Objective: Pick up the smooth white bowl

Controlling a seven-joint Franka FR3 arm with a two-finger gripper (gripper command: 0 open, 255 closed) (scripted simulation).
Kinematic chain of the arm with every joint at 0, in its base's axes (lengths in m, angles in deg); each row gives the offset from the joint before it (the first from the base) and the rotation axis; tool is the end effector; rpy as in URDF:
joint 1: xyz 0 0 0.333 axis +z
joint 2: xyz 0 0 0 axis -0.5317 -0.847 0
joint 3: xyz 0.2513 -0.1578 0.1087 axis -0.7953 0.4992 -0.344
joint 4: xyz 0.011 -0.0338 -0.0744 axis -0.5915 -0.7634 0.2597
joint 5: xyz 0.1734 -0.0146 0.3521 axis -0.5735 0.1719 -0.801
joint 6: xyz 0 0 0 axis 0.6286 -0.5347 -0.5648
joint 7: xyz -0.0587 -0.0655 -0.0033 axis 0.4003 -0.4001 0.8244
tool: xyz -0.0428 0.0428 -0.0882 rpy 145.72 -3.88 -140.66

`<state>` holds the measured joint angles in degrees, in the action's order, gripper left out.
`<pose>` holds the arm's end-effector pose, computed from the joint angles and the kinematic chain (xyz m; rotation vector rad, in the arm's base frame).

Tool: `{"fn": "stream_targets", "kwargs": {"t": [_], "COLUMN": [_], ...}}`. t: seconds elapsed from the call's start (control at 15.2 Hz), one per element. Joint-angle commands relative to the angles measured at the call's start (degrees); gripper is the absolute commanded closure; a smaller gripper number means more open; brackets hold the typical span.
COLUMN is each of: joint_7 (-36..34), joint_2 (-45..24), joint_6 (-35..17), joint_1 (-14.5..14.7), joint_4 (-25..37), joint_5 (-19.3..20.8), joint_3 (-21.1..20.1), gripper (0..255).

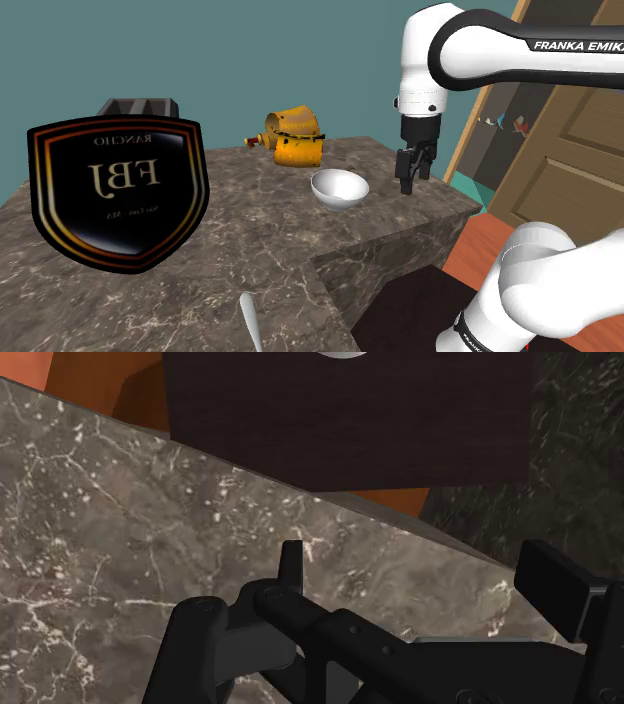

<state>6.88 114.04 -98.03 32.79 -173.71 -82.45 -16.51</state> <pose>0.2901 0.0037 0.5463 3.0852 -0.0773 -0.3462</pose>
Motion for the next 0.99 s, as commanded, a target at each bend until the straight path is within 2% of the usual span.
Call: {"fn": "stream_targets", "kwargs": {"t": [0.0, 0.46, 0.92], "joint_7": [0.00, -4.75, -9.70], "joint_2": [0.00, -12.91, -26.36], "joint_6": [0.00, -7.66, -12.51], "joint_1": [0.00, 1.68, 2.72], "joint_4": [0.00, 7.58, 18.28], "joint_5": [0.00, -1.86, -1.03], "joint_3": [0.00, -4.97, -9.48], "gripper": [0, 0, 0]}}
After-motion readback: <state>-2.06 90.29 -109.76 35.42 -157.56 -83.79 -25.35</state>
